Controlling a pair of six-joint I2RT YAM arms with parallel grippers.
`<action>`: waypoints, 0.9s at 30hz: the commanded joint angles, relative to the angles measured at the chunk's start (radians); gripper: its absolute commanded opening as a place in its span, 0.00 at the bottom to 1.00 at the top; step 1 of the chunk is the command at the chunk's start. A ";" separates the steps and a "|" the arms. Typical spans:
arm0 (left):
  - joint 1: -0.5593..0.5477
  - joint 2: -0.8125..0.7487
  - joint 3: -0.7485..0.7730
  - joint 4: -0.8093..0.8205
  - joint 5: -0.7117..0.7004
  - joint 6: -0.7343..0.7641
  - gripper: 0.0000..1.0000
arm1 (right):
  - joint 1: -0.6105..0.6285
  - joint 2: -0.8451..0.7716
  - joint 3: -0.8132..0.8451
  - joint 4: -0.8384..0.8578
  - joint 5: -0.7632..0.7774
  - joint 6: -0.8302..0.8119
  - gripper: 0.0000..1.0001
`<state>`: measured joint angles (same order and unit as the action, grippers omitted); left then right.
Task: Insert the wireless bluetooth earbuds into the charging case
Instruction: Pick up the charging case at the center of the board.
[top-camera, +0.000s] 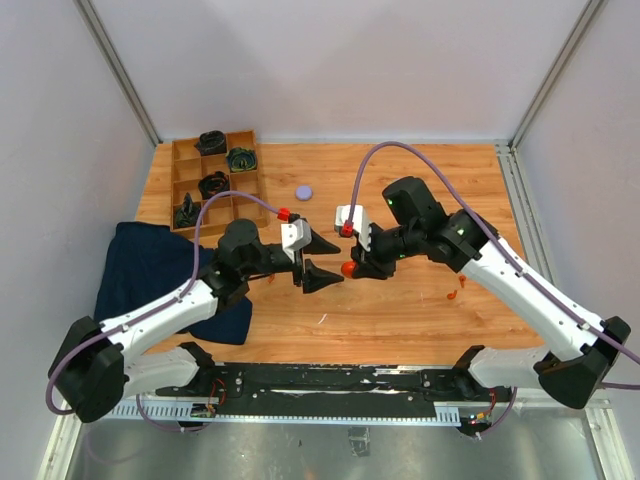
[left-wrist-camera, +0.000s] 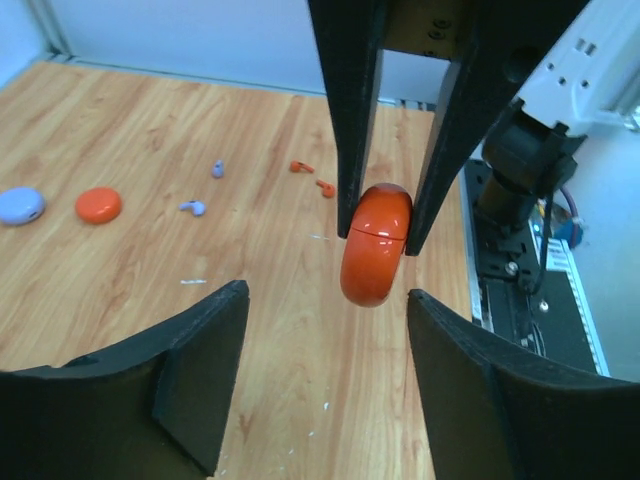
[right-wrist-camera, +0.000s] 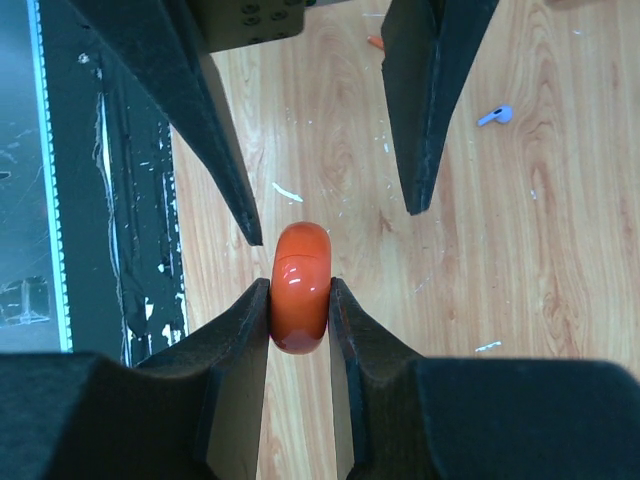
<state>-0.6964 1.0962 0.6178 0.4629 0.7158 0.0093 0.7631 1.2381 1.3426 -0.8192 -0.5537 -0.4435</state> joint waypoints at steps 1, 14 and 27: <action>-0.007 0.039 0.049 0.005 0.136 0.025 0.66 | -0.009 0.015 0.046 -0.066 -0.048 -0.051 0.14; -0.008 0.078 0.064 0.011 0.199 -0.007 0.53 | -0.009 0.066 0.060 -0.074 -0.054 -0.069 0.15; -0.008 0.114 0.074 0.011 0.183 -0.058 0.30 | -0.008 0.069 0.061 -0.065 -0.053 -0.067 0.16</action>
<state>-0.6964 1.1984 0.6571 0.4622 0.8894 -0.0231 0.7631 1.3094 1.3800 -0.8845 -0.5858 -0.4984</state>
